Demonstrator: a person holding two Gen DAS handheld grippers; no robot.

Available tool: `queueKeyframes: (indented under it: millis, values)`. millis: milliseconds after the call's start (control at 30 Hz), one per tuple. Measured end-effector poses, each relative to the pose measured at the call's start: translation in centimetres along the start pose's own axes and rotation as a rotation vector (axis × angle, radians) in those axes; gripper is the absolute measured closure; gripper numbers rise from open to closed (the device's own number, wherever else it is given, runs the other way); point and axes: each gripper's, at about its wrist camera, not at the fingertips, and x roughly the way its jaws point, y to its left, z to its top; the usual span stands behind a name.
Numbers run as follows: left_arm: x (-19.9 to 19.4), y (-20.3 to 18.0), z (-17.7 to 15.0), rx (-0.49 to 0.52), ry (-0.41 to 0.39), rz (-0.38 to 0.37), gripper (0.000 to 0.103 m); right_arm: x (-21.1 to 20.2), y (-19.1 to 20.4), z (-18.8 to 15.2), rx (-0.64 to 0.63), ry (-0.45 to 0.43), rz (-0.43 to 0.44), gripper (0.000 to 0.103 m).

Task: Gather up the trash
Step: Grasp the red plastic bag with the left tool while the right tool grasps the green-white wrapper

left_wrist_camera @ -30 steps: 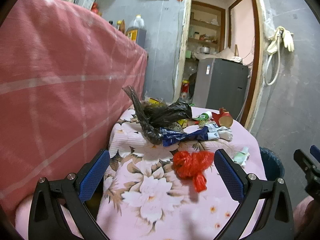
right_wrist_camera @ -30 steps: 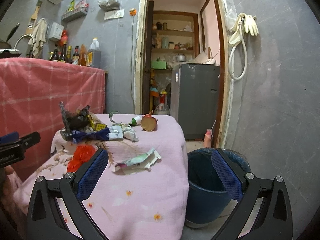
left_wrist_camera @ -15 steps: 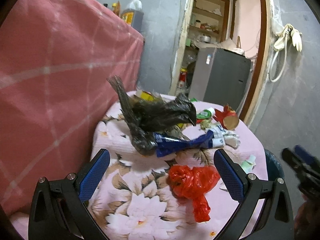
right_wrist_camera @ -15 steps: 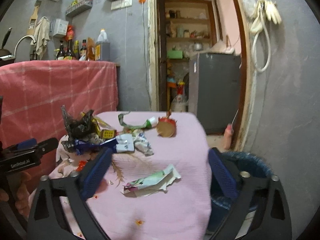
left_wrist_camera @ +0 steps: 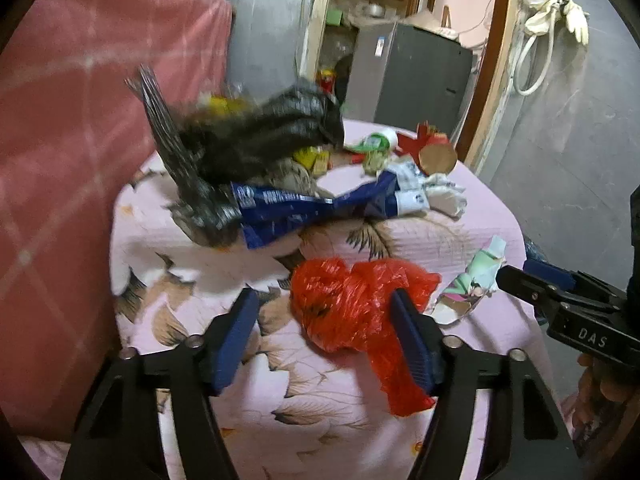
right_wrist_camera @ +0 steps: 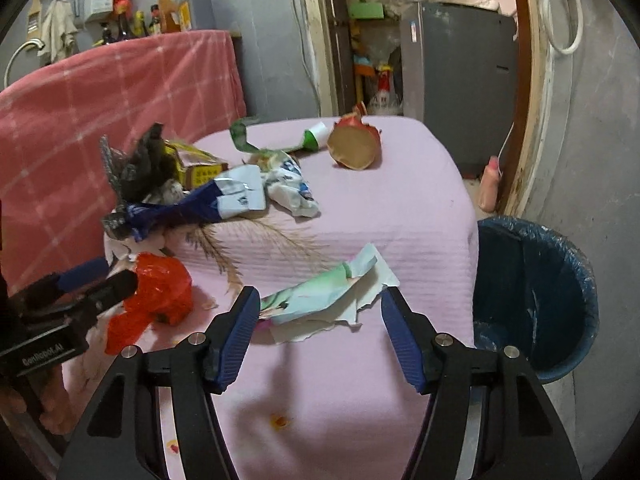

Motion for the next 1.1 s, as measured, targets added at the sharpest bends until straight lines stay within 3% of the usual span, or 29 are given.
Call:
queueKeyframes:
  millis: [367,433,800,900,967,1100]
  values:
    - [1.3,-0.3,0.5,-0.03,0.088,-0.092,0.054,3.4,-1.8,0.2,0.112,0.119,0.066,0.041]
    - [1.3,-0.4,0.5,-0.025,0.08,-0.08,0.054,3.9,-2.0,0.2,0.142,0.129,0.098,0.042]
    - [1.5,-0.2,0.3,-0.066,0.067,-0.083,0.059,4.1,-3.4,-0.1,0.27,0.095,0.173,0.057]
    - [1.2,-0.4,0.1,-0.067,0.06,-0.073,0.06,4.3,-3.4,-0.1,0.288,0.088,0.205,0.067]
    - [0.7,-0.3,0.0,-0.078,0.056,-0.072,0.061,4.3,-3.7,-0.2,0.309,0.087,0.213,0.083]
    - [-0.2,0.0,-0.4,-0.091,0.041,-0.048,0.063,4.1,-3.8,-0.4,0.315,0.079,0.212,0.089]
